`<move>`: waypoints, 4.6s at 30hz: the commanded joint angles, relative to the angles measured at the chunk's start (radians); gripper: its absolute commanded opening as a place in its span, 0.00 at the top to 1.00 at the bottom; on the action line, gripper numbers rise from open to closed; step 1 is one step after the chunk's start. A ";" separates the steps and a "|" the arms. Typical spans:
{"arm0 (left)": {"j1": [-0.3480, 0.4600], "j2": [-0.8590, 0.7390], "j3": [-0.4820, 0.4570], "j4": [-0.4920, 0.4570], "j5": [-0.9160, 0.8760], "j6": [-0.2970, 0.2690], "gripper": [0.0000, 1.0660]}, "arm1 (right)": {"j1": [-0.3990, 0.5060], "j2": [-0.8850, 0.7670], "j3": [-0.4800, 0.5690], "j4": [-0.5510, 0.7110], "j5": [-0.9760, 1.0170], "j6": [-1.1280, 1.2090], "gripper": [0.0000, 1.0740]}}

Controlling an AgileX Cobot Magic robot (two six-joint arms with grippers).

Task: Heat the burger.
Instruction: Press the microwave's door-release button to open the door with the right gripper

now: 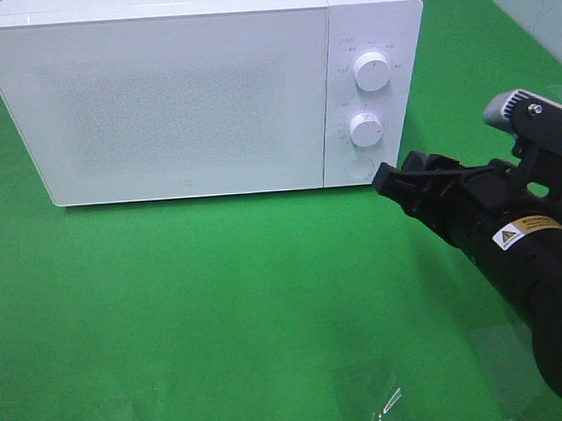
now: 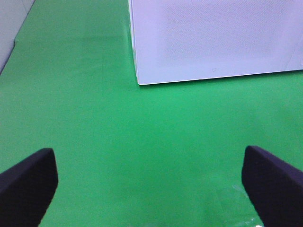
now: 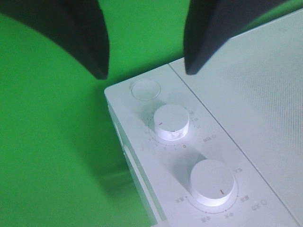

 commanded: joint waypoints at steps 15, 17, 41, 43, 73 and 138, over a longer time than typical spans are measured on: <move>0.003 -0.019 0.002 -0.001 -0.007 0.000 0.08 | 0.004 0.003 -0.008 -0.044 0.085 0.886 1.00; 0.003 -0.019 0.002 -0.001 -0.007 0.000 0.08 | 0.004 0.027 -0.008 -0.069 0.109 0.983 1.00; 0.003 -0.019 0.002 -0.001 -0.007 0.000 0.08 | -0.146 0.235 -0.114 -0.349 0.101 1.232 1.00; 0.003 -0.019 0.002 -0.001 -0.007 0.000 0.08 | -0.180 0.255 -0.143 -0.359 0.105 1.242 1.00; 0.003 -0.019 0.002 -0.001 -0.007 0.000 0.08 | -0.328 0.455 -0.446 -0.478 0.236 1.252 1.00; 0.003 -0.019 0.002 -0.001 -0.007 0.000 0.08 | -0.360 0.457 -0.543 -0.275 0.004 1.206 1.00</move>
